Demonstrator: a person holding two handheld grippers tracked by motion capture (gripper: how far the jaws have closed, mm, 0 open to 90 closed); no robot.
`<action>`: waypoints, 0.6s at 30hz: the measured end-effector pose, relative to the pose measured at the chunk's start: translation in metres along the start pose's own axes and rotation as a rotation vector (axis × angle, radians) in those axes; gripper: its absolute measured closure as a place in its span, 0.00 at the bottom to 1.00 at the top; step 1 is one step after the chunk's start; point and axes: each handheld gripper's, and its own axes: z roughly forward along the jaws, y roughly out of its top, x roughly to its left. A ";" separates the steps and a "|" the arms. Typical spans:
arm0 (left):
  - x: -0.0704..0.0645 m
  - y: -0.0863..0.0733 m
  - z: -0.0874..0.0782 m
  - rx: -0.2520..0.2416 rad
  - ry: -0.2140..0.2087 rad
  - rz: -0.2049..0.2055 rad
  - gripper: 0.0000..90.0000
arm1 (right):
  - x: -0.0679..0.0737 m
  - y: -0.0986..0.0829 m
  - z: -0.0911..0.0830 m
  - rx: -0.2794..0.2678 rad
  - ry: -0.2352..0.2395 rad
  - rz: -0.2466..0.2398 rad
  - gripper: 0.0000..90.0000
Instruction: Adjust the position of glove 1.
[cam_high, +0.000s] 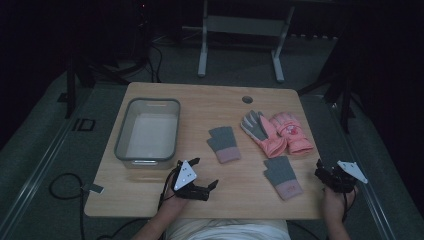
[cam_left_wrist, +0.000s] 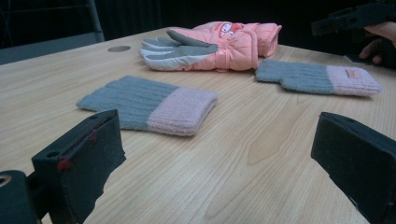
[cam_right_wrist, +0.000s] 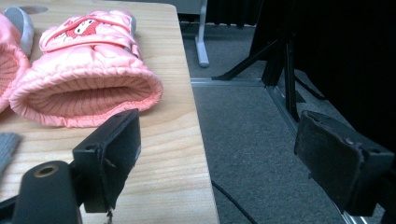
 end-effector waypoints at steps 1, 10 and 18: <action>0.000 0.000 0.000 0.000 0.001 0.002 0.02 | 0.000 0.000 0.000 -0.003 -0.001 -0.002 0.16; -0.001 0.000 0.000 -0.001 0.000 0.004 0.02 | 0.001 0.000 0.001 0.007 0.008 -0.005 0.16; -0.001 0.000 0.000 -0.001 0.008 0.008 0.02 | 0.001 0.000 0.001 0.014 0.024 -0.017 0.16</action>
